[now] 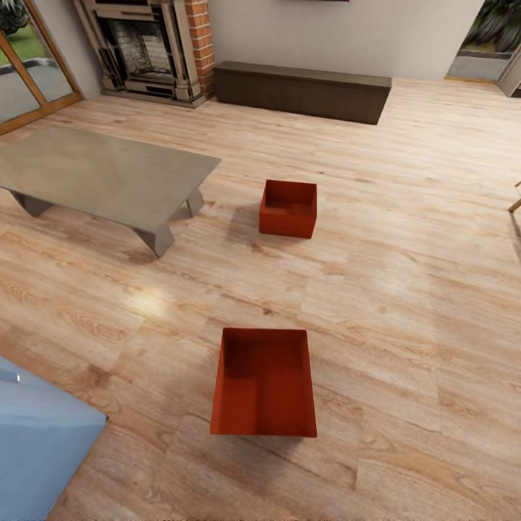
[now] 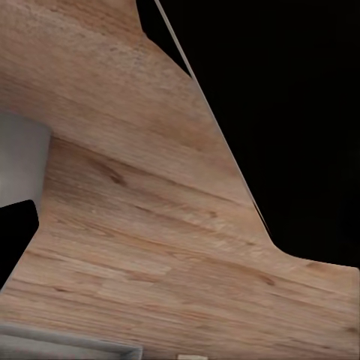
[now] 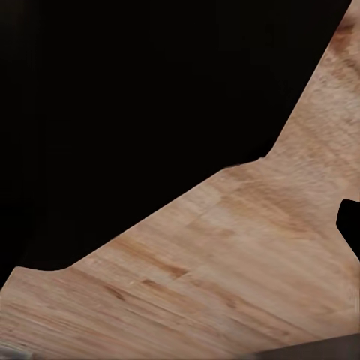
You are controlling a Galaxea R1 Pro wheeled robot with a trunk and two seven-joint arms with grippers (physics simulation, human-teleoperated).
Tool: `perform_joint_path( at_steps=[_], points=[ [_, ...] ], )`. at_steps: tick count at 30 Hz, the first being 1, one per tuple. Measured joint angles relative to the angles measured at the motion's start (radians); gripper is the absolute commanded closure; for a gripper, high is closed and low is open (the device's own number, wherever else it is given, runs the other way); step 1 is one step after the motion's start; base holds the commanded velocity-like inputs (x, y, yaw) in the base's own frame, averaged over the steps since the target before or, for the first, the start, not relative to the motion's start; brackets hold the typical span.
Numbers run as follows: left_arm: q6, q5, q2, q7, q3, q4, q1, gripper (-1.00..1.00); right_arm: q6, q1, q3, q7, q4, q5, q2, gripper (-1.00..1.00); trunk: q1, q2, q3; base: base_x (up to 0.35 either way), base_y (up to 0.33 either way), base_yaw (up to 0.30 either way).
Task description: Move the two storage containers from the living room to the garage. In the garage, place one container on the floor and stack the other container on top of it (either order is fine).
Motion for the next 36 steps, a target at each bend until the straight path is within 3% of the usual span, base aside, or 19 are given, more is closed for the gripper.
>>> perform_joint_path(
  at_steps=[8, 36],
  points=[
    [0.000, 0.000, 0.000, 0.000, 0.000, 0.000, 0.000, -1.00, -0.003, 0.000, 0.000, 0.000, 0.000, 0.000, -0.001, -1.00, 0.000, 0.000, -0.011, 0.000, 0.000, 0.000],
    [0.000, 0.000, 0.000, 0.000, 0.000, 0.000, 0.000, -1.00, -0.006, 0.000, 0.002, 0.000, 0.000, 0.001, -0.001, -1.00, 0.000, 0.000, -0.012, 0.000, 0.000, 0.000]
  ],
)
